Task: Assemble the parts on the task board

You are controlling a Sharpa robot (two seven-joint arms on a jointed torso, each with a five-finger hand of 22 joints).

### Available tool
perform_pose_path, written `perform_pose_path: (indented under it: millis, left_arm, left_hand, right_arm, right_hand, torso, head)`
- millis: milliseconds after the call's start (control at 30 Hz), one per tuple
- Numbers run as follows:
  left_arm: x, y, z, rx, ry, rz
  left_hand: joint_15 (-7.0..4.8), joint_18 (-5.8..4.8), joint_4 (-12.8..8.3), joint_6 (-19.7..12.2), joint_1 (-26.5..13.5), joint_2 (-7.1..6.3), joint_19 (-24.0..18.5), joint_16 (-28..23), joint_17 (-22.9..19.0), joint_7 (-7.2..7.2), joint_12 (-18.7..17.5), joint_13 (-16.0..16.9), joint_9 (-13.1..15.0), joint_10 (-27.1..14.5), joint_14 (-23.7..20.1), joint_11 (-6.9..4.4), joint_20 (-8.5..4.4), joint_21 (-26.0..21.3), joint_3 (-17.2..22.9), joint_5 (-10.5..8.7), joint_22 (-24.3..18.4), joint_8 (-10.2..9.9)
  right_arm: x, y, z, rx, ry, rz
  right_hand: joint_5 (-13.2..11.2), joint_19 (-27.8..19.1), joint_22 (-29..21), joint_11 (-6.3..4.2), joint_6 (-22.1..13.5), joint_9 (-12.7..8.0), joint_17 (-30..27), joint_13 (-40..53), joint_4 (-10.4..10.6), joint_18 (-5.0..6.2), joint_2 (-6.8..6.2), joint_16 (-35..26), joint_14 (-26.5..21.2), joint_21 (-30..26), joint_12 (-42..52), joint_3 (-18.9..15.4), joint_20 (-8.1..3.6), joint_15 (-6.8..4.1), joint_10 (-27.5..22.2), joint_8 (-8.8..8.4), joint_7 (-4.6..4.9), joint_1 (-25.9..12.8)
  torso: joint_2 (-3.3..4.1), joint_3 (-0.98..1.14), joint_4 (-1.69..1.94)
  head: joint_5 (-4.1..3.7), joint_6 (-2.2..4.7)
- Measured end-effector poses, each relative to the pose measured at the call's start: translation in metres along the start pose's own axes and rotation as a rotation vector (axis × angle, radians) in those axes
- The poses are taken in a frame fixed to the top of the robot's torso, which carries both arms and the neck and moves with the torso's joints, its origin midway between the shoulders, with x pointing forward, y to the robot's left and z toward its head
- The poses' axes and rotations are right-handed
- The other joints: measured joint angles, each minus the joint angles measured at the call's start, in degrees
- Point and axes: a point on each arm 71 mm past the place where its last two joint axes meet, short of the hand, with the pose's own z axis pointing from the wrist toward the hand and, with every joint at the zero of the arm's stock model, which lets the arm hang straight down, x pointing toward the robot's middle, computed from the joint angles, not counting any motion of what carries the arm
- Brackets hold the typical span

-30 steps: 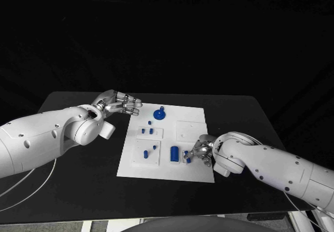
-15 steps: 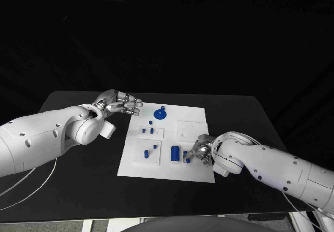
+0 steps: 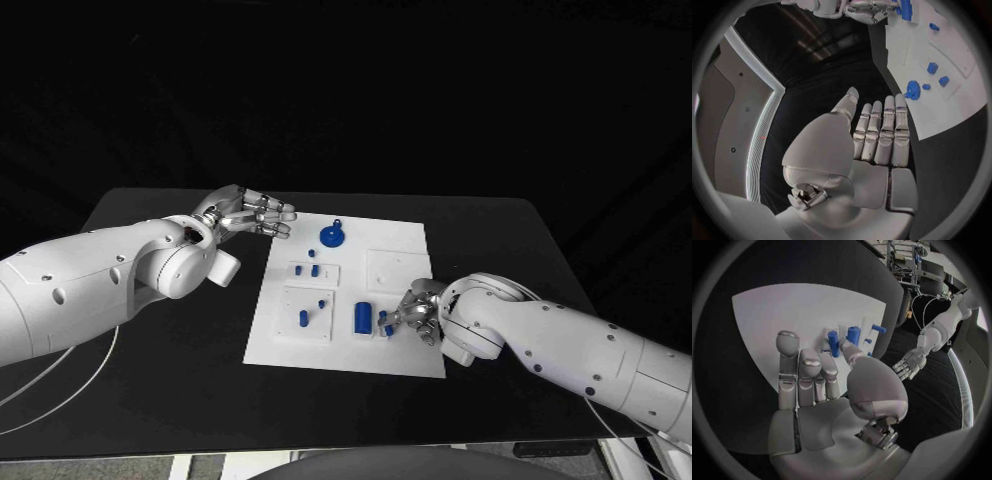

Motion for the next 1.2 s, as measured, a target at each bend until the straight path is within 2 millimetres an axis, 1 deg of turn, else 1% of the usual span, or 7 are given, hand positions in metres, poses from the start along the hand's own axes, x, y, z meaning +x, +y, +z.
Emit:
perform_pose_path:
  millis: [67,133,267,333,467,1200]
  left_arm:
    - [0.0,0.0,0.0,0.0,0.0,0.0]
    - [-0.0002,0.0001,-0.0001,0.0,0.0,0.0]
    - [-0.0002,0.0001,-0.0001,-0.001,0.0,0.0]
    - [-0.0002,0.0001,-0.0001,-0.001,0.0,0.0]
    - [-0.0002,0.0002,-0.0002,-0.001,0.0,0.0]
    - [-0.0011,0.0006,-0.0007,-0.003,-0.001,0.0]
  left_hand:
    - [0.0,0.0,0.0,0.0,0.0,0.0,0.0,0.0,0.0,0.0,0.0,0.0,0.0,0.0,0.0,0.0,0.0,0.0,0.0,0.0,0.0,0.0]
    - [0.0,0.0,0.0,0.0,0.0,0.0,0.0,0.0,0.0,0.0,0.0,0.0,0.0,0.0,0.0,0.0,0.0,0.0,0.0,0.0,0.0,0.0]
    - [0.0,0.0,0.0,0.0,0.0,0.0,0.0,0.0,0.0,0.01,0.0,0.0,0.0,0.0,0.0,0.0,0.0,0.0,0.0,0.0,0.0,0.0]
    - [0.0,0.0,0.0,0.0,0.0,0.0,0.0,0.0,0.0,0.01,0.0,0.0,0.0,0.0,0.0,0.0,0.0,0.0,0.0,0.0,0.0,0.0]
    - [0.0,0.0,0.0,0.0,0.0,0.0,0.0,0.0,0.0,0.02,0.0,0.0,0.0,0.0,0.0,0.0,0.0,0.0,0.0,0.0,0.0,0.0]
    - [0.0,0.0,0.4,0.0,0.0,0.0,0.0,0.0,0.0,0.03,0.0,0.0,0.0,0.0,0.0,0.0,0.0,0.0,-0.1,0.0,-0.1,0.0]
  right_arm:
    - [0.0,0.0,0.0002,0.0,0.0,0.0]
    - [0.0001,-0.0001,0.0004,0.001,0.001,0.001]
    - [0.0002,-0.0002,0.0006,0.002,0.002,0.001]
    - [0.0003,-0.0002,0.0006,0.002,0.003,0.001]
    - [0.0003,-0.0001,0.0006,0.002,0.004,0.001]
    - [0.0002,-0.0009,-0.0065,-0.011,0.012,-0.009]
  right_hand:
    - [-0.5,0.0,-0.1,0.0,0.0,0.0,0.0,-0.1,0.8,0.0,0.0,0.0,0.0,0.0,-0.2,-0.8,0.0,0.0,0.0,0.0,0.0,0.0]
    - [-0.5,0.0,-0.1,0.0,0.0,0.0,0.0,-0.1,1.6,0.0,-0.25,0.0,0.0,0.0,-0.2,-1.6,0.0,0.0,0.0,0.0,0.0,-0.2]
    - [-0.5,0.0,-0.2,0.0,0.0,0.0,0.0,-0.2,3.5,0.0,-0.39,-0.3,0.0,0.0,-0.2,-5.0,0.0,0.0,0.0,0.0,0.0,-0.1]
    - [-0.5,0.0,-0.2,0.0,0.0,0.0,0.0,-0.2,3.9,-0.01,-0.44,-0.3,0.0,0.0,-0.2,-5.5,0.0,0.0,0.0,0.0,0.0,0.0]
    - [-0.5,0.0,-0.2,0.0,0.0,0.0,0.0,-0.2,4.0,0.0,-0.15,-0.3,0.0,0.0,-0.2,-5.9,0.0,0.0,0.0,0.0,0.0,0.3]
    - [-0.5,0.0,-0.2,0.0,0.0,-0.1,0.0,-0.3,4.6,0.0,-0.15,-0.3,0.0,0.0,-0.2,-6.5,0.0,0.01,0.0,-0.02,0.0,0.3]
  torso:
    - [0.0,0.0,0.0]
    - [0.0,0.0,0.0]
    - [0.0,0.0,-0.02]
    - [-0.01,0.01,-0.03]
    - [-0.01,0.01,-0.03]
    - [0.01,0.05,-0.04]
  head:
    - [0.0,0.0]
    - [0.0,0.02]
    - [-0.04,0.02]
    - [-0.04,0.02]
    - [-0.05,-0.02]
    - [0.01,-0.15]
